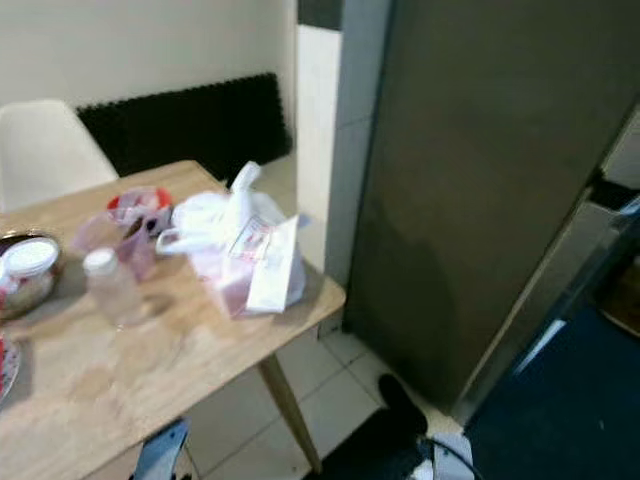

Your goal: Restocking fridge

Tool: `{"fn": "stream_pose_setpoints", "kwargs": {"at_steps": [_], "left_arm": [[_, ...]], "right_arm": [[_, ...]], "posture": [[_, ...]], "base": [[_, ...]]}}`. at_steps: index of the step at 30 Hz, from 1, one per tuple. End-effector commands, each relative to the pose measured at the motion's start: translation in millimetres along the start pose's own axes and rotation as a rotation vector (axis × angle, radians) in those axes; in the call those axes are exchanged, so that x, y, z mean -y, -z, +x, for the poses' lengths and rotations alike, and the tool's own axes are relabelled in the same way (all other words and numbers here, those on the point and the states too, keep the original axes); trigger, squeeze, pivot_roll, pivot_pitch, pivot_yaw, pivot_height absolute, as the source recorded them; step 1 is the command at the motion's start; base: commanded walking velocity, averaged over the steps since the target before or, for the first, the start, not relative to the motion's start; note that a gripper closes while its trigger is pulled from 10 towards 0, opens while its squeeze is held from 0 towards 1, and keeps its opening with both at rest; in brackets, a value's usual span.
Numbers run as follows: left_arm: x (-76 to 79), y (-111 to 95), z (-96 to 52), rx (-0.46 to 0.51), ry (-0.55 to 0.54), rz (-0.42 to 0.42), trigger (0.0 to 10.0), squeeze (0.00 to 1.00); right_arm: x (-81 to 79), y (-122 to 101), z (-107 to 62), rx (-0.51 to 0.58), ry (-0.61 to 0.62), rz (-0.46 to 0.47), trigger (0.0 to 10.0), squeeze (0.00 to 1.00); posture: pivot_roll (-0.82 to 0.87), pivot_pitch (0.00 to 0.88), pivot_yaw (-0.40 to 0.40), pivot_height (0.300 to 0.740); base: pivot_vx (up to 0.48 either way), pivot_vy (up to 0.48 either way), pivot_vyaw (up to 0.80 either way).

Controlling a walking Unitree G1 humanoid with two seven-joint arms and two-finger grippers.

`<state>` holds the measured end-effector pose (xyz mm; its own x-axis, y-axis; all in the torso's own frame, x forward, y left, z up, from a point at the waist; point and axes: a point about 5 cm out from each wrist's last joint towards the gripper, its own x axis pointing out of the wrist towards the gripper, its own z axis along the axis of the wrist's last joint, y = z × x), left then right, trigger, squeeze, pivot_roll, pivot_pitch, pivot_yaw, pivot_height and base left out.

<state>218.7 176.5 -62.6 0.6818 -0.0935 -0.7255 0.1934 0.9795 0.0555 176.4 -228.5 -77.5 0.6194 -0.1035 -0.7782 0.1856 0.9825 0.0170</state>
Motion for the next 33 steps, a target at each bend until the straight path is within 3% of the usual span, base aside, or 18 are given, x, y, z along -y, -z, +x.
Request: {"fn": "stream_pose_setpoints", "kwargs": {"at_steps": [1, 9, 33], "left_arm": [[-3.5, 15, -3.9, -0.049, -0.006, 0.006, 10.0, 0.00], [-0.5, 18, -4.4, -0.071, 0.043, 0.018, 10.0, 0.00], [3.2, 24, -5.4, -0.086, 0.056, 0.015, 10.0, 0.00]], "right_arm": [[-3.2, 4, -0.2, -0.017, -0.010, 0.006, 10.0, 0.00], [-1.4, 13, -2.2, -0.051, -0.009, -0.021, 10.0, 0.00], [-3.7, 14, -2.2, -0.041, -0.003, -0.009, 10.0, 0.00]], "posture": [[-0.06, 0.023, 0.022, 0.726], [-0.06, 0.021, 0.023, 0.726], [-0.07, 0.024, 0.024, 0.726]], "base": [[0.000, 0.000, -0.80], [0.000, 0.000, -0.30], [0.000, -0.477, 0.00]]}}
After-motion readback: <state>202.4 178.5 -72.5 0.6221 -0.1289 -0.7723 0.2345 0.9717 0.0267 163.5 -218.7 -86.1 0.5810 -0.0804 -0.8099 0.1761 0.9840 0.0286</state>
